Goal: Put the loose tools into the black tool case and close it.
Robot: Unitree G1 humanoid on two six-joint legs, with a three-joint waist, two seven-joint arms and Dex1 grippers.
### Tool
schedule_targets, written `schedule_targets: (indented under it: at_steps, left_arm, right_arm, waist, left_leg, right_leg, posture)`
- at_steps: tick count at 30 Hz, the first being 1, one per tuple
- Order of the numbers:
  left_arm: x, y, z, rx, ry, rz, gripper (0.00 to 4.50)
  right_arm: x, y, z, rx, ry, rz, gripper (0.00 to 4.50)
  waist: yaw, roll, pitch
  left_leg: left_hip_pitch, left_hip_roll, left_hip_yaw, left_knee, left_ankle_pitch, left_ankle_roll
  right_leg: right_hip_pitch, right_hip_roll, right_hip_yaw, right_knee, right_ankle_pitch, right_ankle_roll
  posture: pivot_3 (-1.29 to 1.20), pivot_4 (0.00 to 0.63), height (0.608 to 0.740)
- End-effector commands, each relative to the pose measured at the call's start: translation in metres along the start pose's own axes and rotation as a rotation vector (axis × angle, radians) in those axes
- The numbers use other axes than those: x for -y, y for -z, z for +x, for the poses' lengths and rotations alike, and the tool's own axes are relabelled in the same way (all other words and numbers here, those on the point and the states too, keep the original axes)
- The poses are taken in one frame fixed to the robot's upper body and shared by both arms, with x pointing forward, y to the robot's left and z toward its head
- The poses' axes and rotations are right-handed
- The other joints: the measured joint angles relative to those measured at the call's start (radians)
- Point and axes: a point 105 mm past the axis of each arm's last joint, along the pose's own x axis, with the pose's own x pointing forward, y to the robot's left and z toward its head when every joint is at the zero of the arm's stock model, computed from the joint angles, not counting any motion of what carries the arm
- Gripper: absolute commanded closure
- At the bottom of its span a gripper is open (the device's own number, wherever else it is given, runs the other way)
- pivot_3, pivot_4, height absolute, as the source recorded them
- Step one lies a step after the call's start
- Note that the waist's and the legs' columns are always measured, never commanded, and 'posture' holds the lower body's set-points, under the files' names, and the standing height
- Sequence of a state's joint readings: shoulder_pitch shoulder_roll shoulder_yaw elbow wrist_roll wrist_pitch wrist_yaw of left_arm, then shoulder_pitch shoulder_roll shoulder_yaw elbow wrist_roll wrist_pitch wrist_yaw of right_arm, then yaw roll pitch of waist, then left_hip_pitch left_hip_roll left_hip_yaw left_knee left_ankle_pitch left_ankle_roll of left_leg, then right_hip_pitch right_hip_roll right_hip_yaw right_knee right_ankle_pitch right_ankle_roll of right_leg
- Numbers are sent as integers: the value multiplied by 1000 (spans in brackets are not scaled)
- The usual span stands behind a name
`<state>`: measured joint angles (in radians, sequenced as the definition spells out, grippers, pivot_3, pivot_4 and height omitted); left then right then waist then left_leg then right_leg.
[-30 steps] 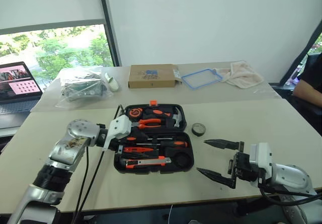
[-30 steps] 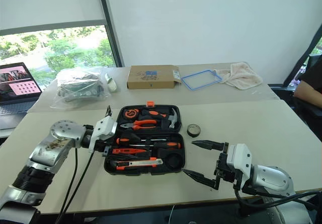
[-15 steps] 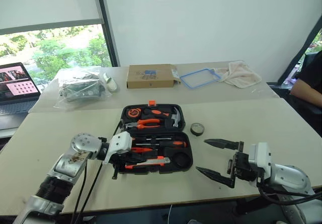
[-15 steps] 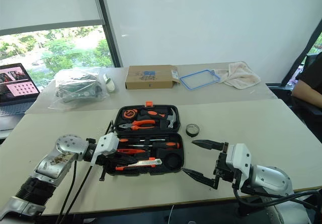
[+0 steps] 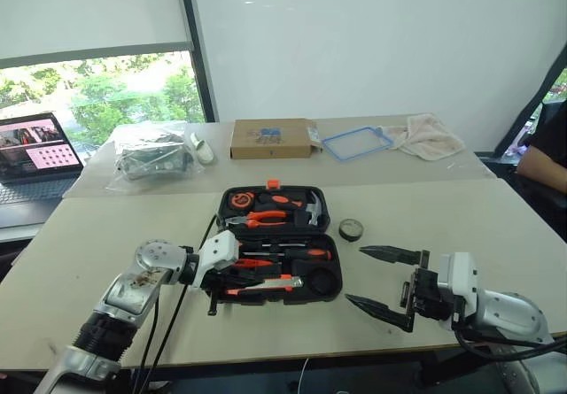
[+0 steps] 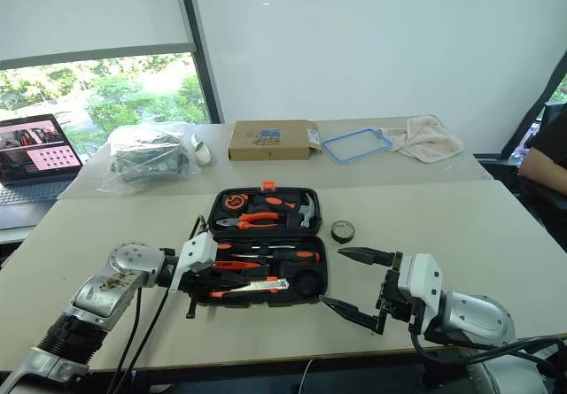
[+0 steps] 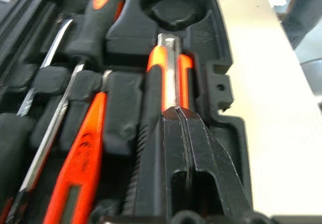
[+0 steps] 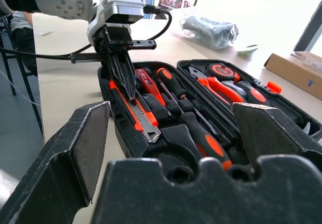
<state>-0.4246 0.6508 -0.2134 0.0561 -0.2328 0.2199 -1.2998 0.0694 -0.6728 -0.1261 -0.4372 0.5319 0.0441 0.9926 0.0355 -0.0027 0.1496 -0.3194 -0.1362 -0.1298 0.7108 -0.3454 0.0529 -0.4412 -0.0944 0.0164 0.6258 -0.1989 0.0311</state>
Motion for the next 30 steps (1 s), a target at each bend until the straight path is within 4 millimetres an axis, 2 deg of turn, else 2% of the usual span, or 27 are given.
schedule_targets:
  at_steps: [1, 4, 7, 11, 13, 15, 17, 19, 21, 24, 27, 30]
  left_arm:
    - [-9, 19, -9, -124, -55, -52, 4489]
    - [-10, 33, -9, -187, -95, -134, 4489]
    - [-6, 31, -1, -165, -96, -220, 4489]
    - [19, 44, 2, -258, -21, -391, 4489]
    - [23, 45, 3, -268, -15, -378, 4489]
    - [21, 40, 5, -230, -29, -349, 4489]
    - [14, 25, 4, -137, -57, -281, 4489]
    - [2, 5, -4, 1, -116, -185, 4489]
    - [-5, -9, -21, 108, -167, -99, 4489]
    - [-8, -16, -52, 201, -246, -35, 3844]
    - [-5, -13, -81, 210, -316, 55, 2662]
    - [0, -2, -108, 198, -359, 17, 1543]
  right_arm:
    - [-2, -8, 1, 25, -2, -18, 0]
    - [-1, -8, 2, 28, -3, -18, 0]
    - [-2, -8, 3, 30, -4, -17, 0]
    - [-3, -9, 1, 29, -4, -15, 0]
    - [-3, -9, 1, 29, -4, -15, 0]
    - [-3, -10, 1, 28, -3, -16, 0]
    - [-1, -10, -1, 25, 11, -25, 0]
    - [4, -10, -9, 8, 45, -28, 0]
    - [9, -6, -23, -30, 91, -13, 0]
    - [12, 3, -49, -108, 158, 6, 0]
    - [13, 14, -73, -190, 216, 21, 0]
    - [16, 25, -91, -257, 263, 35, 0]
  waist:
    - [0, 0, 0]
    - [-1, 0, 0]
    - [-1, 0, 0]
    - [-3, 0, 0]
    - [-10, 2, -1]
    - [-14, 6, -4]
    - [-16, 7, -5]
    - [-13, 7, -5]
    - [-5, 5, -3]
    - [0, -1, 0]
    - [0, -1, 0]
    - [-4, -1, 0]
  left_leg:
    - [0, 0, 0, 0, 0, 0]
    - [0, 0, 0, 0, 0, 0]
    - [1, 0, 0, 0, 0, 0]
    - [2, 1, 0, 0, 0, 0]
    - [3, 2, 0, 0, 0, 0]
    - [3, 2, 0, -1, 0, 0]
    - [4, 2, 1, -4, -1, 0]
    - [4, 2, 1, -6, 0, 0]
    - [3, 2, 1, -6, 0, -1]
    - [-1, 2, 1, -6, 0, -1]
    - [-3, 2, 3, -8, 0, -1]
    - [-3, 2, 5, -10, 0, -1]
  right_leg:
    - [0, 0, 0, 0, 0, 0]
    - [0, 0, 0, -1, 0, 0]
    - [2, 0, 1, -1, 0, 0]
    - [3, 0, 0, 0, 0, 0]
    - [3, 1, 1, 0, 0, 0]
    - [3, 2, 1, 0, 0, 0]
    - [2, 1, 1, -1, 0, 0]
    - [2, 1, 2, -2, 0, 0]
    - [1, 1, 1, -3, 0, 0]
    - [-4, 1, 1, -3, 0, -1]
    - [-8, 1, 1, -3, 0, -1]
    - [-9, 0, 1, -4, 0, -1]
  posture:
    - [0, 150, 740]
    - [0, 150, 740]
    - [0, 150, 740]
    - [0, 150, 740]
    - [0, 150, 740]
    - [0, 150, 740]
    - [0, 150, 740]
    - [0, 150, 740]
    - [0, 150, 740]
    - [0, 150, 740]
    - [0, 150, 740]
    - [0, 150, 740]
